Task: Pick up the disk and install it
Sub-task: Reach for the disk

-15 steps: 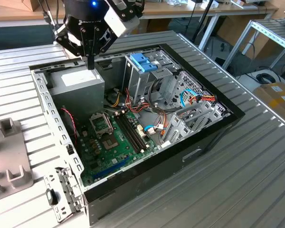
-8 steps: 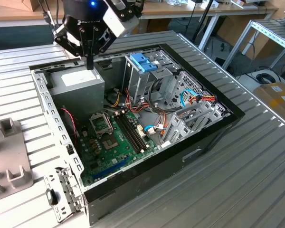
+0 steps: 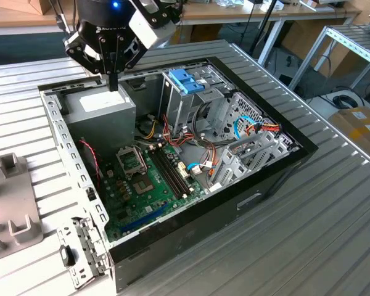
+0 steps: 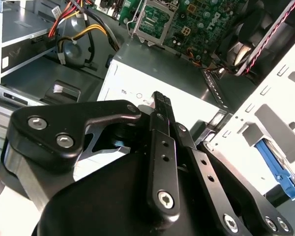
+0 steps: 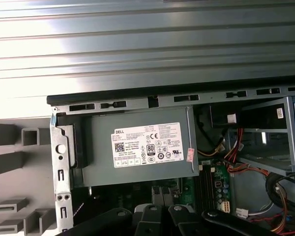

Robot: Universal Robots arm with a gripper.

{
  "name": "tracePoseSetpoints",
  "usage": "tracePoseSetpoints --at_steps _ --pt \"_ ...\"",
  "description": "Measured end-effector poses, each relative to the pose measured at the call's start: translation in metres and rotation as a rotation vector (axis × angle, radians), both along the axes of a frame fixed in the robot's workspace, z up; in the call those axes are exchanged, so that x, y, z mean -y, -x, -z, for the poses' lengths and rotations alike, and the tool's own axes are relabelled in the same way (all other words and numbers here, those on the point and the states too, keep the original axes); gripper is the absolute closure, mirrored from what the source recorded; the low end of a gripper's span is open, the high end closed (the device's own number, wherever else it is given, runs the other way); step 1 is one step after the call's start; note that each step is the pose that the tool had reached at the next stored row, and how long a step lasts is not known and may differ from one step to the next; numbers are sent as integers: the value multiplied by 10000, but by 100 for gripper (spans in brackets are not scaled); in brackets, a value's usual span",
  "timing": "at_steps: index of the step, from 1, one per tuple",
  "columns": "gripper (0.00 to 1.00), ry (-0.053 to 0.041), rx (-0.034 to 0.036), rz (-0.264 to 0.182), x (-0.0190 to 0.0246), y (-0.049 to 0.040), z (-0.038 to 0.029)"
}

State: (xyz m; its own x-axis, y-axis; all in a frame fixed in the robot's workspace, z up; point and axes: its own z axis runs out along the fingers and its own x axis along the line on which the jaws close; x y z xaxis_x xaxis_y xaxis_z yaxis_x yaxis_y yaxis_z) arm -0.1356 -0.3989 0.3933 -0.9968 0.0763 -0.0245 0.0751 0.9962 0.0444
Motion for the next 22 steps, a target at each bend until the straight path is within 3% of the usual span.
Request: tracePoseSetpoints --at_steps 22 --pt "89 0 0 0 0 123 0"
